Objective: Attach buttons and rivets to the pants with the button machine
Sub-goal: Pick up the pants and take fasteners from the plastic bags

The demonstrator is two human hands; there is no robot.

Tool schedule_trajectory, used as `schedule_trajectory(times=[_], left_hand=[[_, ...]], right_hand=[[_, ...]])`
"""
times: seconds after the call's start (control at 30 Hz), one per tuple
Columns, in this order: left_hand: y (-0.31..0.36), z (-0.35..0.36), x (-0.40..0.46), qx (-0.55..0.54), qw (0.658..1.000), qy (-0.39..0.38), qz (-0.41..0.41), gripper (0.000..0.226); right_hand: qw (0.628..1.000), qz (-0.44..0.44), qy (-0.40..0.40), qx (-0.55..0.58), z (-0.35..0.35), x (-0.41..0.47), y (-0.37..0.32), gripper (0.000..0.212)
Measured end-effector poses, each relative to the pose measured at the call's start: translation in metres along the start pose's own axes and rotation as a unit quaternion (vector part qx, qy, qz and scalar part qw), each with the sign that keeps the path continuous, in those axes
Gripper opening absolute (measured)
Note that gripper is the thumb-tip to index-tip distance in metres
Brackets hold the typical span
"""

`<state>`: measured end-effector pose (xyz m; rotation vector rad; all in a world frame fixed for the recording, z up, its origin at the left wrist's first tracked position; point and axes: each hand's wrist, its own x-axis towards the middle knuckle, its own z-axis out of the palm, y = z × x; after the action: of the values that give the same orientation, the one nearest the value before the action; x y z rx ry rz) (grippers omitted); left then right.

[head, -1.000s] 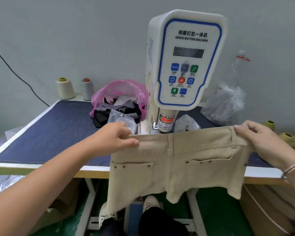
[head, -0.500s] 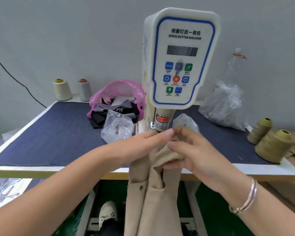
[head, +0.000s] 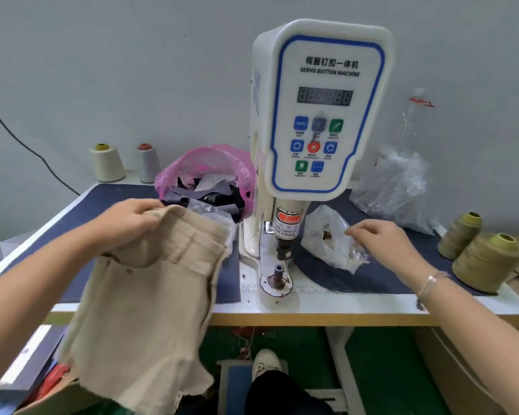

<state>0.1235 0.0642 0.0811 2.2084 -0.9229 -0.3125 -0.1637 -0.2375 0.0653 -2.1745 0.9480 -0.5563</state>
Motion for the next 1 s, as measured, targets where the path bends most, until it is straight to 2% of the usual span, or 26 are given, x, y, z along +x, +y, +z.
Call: schedule_trajectory(times=[0.03,0.1,0.17,0.23,0.3,0.43,0.57,0.63,0.7,0.77,0.83,0.9,1.0], left_hand=[[-0.016,0.0,0.009,0.084,0.996,0.032,-0.022,0.017],[-0.042,0.006,0.019,0.238,0.965,0.091,-0.058,0.019],[-0.062,0.019,0.021,0.303,0.94,0.137,-0.077,0.027],[-0.075,0.038,0.019,0.321,0.927,0.171,-0.088,0.029],[-0.081,0.058,0.014,0.308,0.927,0.197,-0.089,0.033],[-0.079,0.078,0.011,0.297,0.93,0.214,-0.04,0.05],[-0.061,0.081,0.005,0.269,0.921,0.268,0.08,0.025],[-0.046,0.087,-0.002,0.198,0.933,0.278,0.117,0.032],[-0.03,0.097,-0.006,0.055,0.962,0.255,0.086,0.034],[-0.019,0.11,-0.006,-0.035,0.973,0.225,0.032,0.036],[-0.017,0.124,-0.006,-0.025,0.979,0.204,0.008,0.031],[-0.022,0.136,-0.007,0.05,0.977,0.209,0.01,0.02],[-0.029,0.142,-0.008,0.088,0.97,0.224,0.014,0.02]], right_hand=[[0.996,-0.001,-0.016,-0.089,0.005,0.014,0.007,0.021],[0.972,-0.006,-0.058,-0.227,0.02,0.034,0.011,0.025],[0.941,-0.004,-0.091,-0.325,0.036,0.047,0.006,0.03],[0.919,0.009,-0.115,-0.376,0.054,0.056,-0.007,0.035],[0.911,0.018,-0.112,-0.396,0.069,0.063,-0.018,0.037],[0.911,0.019,-0.082,-0.404,0.083,0.073,-0.012,0.045],[0.898,0.007,-0.101,-0.429,0.089,0.08,-0.005,0.048],[0.887,-0.014,-0.101,-0.45,0.089,0.081,-0.001,0.039],[0.874,-0.036,-0.076,-0.479,0.089,0.082,0.005,0.023],[0.869,-0.024,-0.073,-0.489,0.09,0.083,0.005,0.023],[0.88,0.002,-0.094,-0.465,0.092,0.083,0.001,0.03],[0.891,0.028,-0.109,-0.439,0.093,0.082,-0.003,0.042],[0.871,0.01,-0.127,-0.475,0.091,0.084,0.001,0.034]])
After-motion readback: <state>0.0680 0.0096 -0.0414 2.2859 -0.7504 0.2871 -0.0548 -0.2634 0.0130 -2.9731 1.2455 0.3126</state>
